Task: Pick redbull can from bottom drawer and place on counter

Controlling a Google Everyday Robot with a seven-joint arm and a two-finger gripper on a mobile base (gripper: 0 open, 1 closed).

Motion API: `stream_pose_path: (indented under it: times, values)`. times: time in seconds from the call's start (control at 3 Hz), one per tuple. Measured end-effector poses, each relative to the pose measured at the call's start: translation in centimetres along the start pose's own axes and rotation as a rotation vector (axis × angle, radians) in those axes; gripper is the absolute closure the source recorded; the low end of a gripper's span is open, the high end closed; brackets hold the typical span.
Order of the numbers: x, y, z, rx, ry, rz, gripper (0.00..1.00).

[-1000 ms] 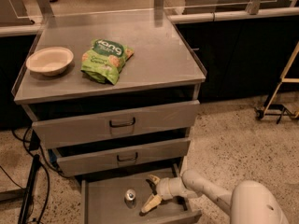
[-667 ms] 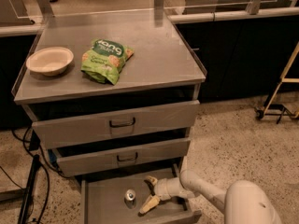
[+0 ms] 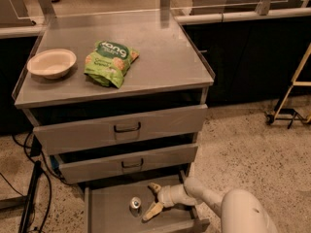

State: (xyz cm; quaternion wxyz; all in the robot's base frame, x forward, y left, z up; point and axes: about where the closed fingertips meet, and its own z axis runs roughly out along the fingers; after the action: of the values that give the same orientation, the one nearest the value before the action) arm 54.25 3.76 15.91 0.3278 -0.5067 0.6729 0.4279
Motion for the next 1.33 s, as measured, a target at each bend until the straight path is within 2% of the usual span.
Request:
stream_pose_path:
  times: [0.67,1.0,1.33]
  values:
    - [-1.1,1.5,3.2,-0.043,-0.079,-0.029,0.0]
    - [-1.6,4.0,4.2,-0.044,-0.116,-0.025,0.0]
    - [-1.4,4.3,4.4,-0.045,-0.113,-0.018,0.0]
